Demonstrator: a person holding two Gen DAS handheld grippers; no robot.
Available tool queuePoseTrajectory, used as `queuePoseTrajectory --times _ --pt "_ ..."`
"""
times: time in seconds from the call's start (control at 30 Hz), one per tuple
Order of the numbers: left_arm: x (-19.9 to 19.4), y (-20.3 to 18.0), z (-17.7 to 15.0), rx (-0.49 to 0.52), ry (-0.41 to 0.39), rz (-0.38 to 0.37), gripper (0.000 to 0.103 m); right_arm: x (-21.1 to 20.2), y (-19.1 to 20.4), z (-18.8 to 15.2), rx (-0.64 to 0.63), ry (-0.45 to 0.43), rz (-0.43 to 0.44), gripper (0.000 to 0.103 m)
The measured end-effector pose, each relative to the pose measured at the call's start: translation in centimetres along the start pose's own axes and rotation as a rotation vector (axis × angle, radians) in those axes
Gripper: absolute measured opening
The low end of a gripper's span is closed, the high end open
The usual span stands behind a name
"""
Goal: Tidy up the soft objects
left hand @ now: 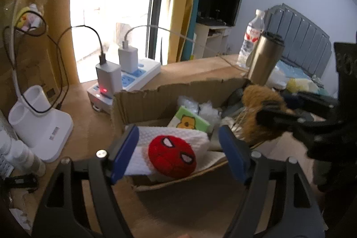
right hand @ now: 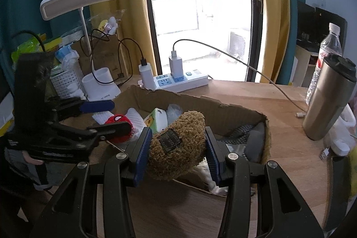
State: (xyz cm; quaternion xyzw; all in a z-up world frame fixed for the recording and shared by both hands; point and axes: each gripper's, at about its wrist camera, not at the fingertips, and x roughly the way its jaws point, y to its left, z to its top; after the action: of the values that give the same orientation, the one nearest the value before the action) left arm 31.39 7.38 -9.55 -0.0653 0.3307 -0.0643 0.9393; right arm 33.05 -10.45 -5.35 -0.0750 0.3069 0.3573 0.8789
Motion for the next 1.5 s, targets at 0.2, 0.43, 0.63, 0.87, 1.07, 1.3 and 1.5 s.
queuePoseTrajectory --times 0.2,0.43,0.63,0.87,1.07,1.3,1.5 --pt "-1.4 1.0 -0.5 -0.028 -0.010 0.013 0.076 1.5 1.1 0.2 0.002 0.012 0.031 0.049" --pt "-1.3 2.3 -1.3 -0.066 -0.010 0.033 0.076 3.8 2.0 -0.1 0.006 0.046 0.044 0.049" --pt "-0.6 3.0 -1.6 -0.086 0.003 0.037 0.076 5.7 2.1 -0.9 -0.002 0.103 0.012 0.050" --pt "-0.7 2.9 -1.6 -0.083 0.000 0.037 0.076 6.0 2.2 -1.2 -0.018 0.107 -0.022 0.055" --pt "-2.3 2.2 -1.5 -0.080 -0.023 0.050 0.076 4.2 2.4 -0.8 -0.018 0.062 -0.027 0.069" --pt "-4.8 0.7 -1.6 -0.068 -0.050 0.057 0.076 1.0 2.8 -0.5 -0.021 0.016 -0.053 0.072" --pt "-7.2 -0.7 -1.9 -0.046 -0.081 0.070 0.078 -2.2 3.1 -0.6 -0.018 -0.019 -0.077 0.073"
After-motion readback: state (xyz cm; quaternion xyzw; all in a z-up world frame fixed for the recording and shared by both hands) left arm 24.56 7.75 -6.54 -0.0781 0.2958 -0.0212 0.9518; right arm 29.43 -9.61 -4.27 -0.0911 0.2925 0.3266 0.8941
